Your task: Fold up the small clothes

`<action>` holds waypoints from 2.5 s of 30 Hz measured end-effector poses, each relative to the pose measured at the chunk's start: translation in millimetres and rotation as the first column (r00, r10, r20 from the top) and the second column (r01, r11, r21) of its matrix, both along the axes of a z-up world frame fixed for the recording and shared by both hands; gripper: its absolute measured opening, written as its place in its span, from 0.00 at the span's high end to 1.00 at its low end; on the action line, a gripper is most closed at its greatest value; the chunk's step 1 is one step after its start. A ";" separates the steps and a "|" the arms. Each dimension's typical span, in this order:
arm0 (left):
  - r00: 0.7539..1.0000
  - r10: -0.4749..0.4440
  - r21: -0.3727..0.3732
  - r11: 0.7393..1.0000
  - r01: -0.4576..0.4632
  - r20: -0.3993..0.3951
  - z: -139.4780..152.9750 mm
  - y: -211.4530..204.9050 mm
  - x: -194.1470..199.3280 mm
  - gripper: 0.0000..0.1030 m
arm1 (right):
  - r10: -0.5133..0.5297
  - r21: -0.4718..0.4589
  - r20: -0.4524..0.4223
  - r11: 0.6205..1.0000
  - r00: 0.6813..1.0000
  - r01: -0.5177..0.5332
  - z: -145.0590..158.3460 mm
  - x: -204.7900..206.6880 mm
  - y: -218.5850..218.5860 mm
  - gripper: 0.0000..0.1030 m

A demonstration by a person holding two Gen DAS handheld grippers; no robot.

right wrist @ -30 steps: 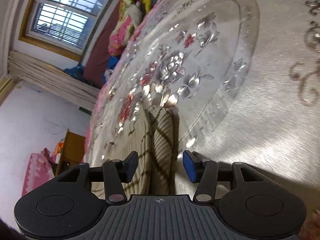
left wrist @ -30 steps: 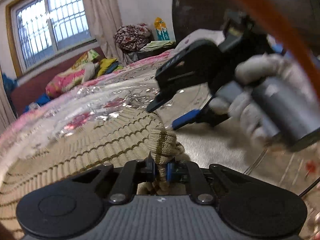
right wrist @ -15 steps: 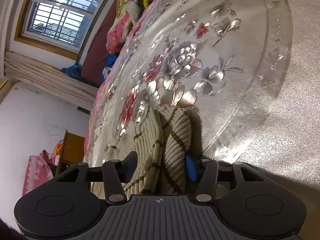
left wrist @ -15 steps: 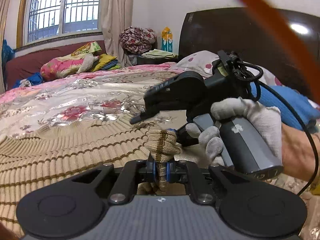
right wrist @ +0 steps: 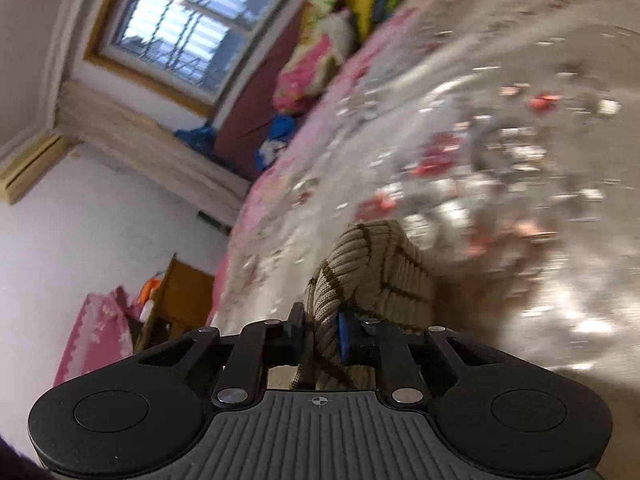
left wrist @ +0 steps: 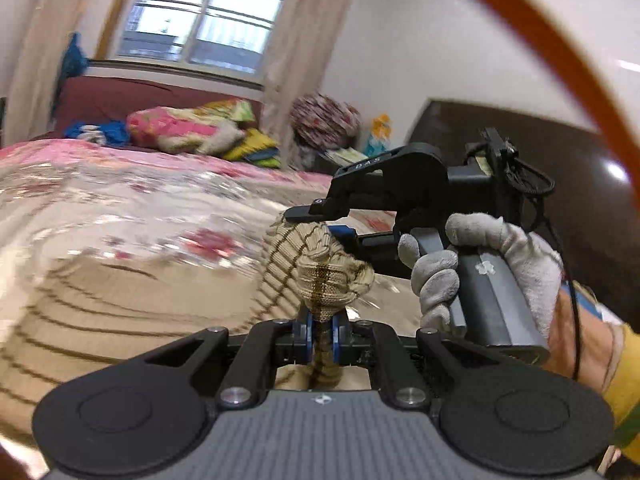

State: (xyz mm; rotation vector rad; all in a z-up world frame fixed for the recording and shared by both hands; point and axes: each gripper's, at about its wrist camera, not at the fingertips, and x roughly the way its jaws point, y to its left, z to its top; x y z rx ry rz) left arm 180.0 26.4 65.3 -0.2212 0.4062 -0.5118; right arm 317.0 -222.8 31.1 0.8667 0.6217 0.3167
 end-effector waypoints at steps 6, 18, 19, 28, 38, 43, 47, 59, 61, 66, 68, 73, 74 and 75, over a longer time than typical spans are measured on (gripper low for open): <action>0.990 0.136 -0.044 0.990 -0.138 -0.026 -3.5 65.2 1.1 0.86 | 0.086 -0.047 0.009 0.995 0.996 -0.086 12.3 24.9 76.5 0.84; 0.954 0.266 -0.068 0.958 -0.277 -0.134 -36.7 138.1 6.1 0.86 | 0.217 -0.229 -0.051 0.947 0.975 -0.223 -8.7 53.1 205.1 0.84; 0.950 0.273 -0.073 0.955 -0.286 -0.149 -38.8 143.2 8.2 0.86 | 0.223 -0.251 -0.058 0.940 0.973 -0.230 -11.8 54.7 213.8 0.84; 0.928 0.288 -0.036 0.952 -0.304 -0.236 -55.5 156.7 8.3 0.86 | 0.298 -0.394 -0.096 0.865 0.950 -0.311 -33.6 56.6 271.4 0.82; 0.902 0.374 -0.033 0.920 -0.390 -0.213 -43.7 169.3 -5.5 0.82 | 0.353 -0.382 -0.103 0.849 0.930 -0.365 -24.9 53.5 281.1 0.63; 0.880 0.421 -0.018 0.900 -0.435 -0.217 -43.2 171.9 -17.7 0.81 | 0.382 -0.353 -0.069 0.855 0.922 -0.380 0.8 43.6 268.1 0.63; 0.858 0.474 -0.004 0.875 -0.484 -0.196 -38.5 173.5 -30.7 0.81 | 0.386 -0.333 -0.021 0.867 0.922 -0.370 24.7 29.4 242.9 0.63; 0.943 0.321 0.168 0.938 -0.303 -0.090 -33.1 125.0 47.5 0.78 | 0.317 -0.436 -0.040 0.848 0.948 -0.302 26.8 -42.6 148.8 0.52; 0.927 0.361 0.256 0.910 -0.325 -0.106 -47.1 127.3 58.3 0.78 | 0.314 -0.424 -0.079 0.848 0.946 -0.317 11.4 -47.3 140.6 0.52; 0.918 0.371 0.301 0.899 -0.318 -0.138 -63.7 140.1 66.2 0.79 | 0.314 -0.384 -0.176 0.851 0.933 -0.359 -35.1 -45.5 139.9 0.46; 0.917 0.373 0.299 0.899 -0.319 -0.142 -61.4 140.7 69.8 0.79 | 0.307 -0.343 -0.192 0.869 0.932 -0.357 -47.5 -40.6 138.8 0.46; 0.907 0.362 0.163 0.929 -0.333 -0.213 -57.8 165.5 72.4 0.79 | 0.304 -0.273 -0.175 0.899 0.936 -0.343 -54.2 -36.6 136.3 0.36; 0.908 0.360 0.163 0.930 -0.330 -0.215 -58.0 165.6 73.9 0.79 | 0.308 -0.270 -0.176 0.899 0.935 -0.346 -56.2 -35.1 138.0 0.35; 0.909 0.360 0.180 0.928 -0.326 -0.210 -57.6 163.0 75.7 0.79 | 0.309 -0.270 -0.179 0.898 0.934 -0.348 -57.9 -33.4 141.6 0.35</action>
